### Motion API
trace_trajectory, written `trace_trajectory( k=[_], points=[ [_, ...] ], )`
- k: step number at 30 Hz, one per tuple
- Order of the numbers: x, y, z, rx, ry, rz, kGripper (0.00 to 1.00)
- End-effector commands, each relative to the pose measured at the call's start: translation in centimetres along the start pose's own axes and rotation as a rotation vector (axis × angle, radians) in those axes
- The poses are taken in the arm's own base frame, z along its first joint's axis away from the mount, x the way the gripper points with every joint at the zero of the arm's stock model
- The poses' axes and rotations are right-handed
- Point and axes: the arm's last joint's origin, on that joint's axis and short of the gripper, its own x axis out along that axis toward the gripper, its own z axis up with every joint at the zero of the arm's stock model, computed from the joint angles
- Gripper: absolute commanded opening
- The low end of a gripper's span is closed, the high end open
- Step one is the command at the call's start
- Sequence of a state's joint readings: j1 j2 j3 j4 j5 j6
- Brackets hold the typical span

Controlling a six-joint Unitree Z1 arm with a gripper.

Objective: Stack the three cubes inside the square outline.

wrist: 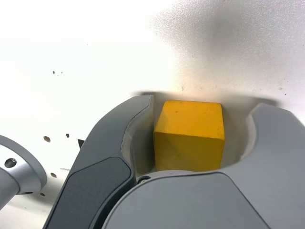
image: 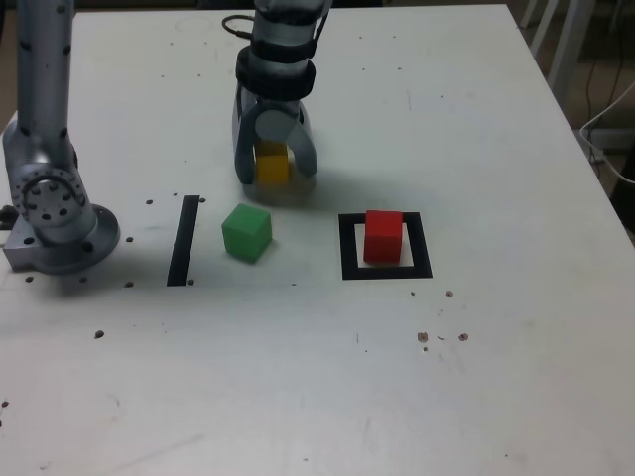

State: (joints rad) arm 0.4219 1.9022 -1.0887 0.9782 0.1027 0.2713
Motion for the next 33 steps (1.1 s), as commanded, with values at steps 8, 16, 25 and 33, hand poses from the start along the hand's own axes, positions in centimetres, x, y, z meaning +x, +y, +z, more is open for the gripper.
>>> trace_trajectory(
  k=[8, 16, 25, 33],
  points=[
    [-0.3, -0.3, -0.2, 0.007, -0.002, 0.003, 0.23],
    [-2.0, -1.8, -0.2, 0.039, -0.017, 0.031, 0.23],
    [-6.8, -5.8, 0.6, 0.118, -0.079, 0.086, 0.23],
    [-9.9, -10.4, 1.2, 0.188, -0.112, 0.083, 0.23]
  ],
)
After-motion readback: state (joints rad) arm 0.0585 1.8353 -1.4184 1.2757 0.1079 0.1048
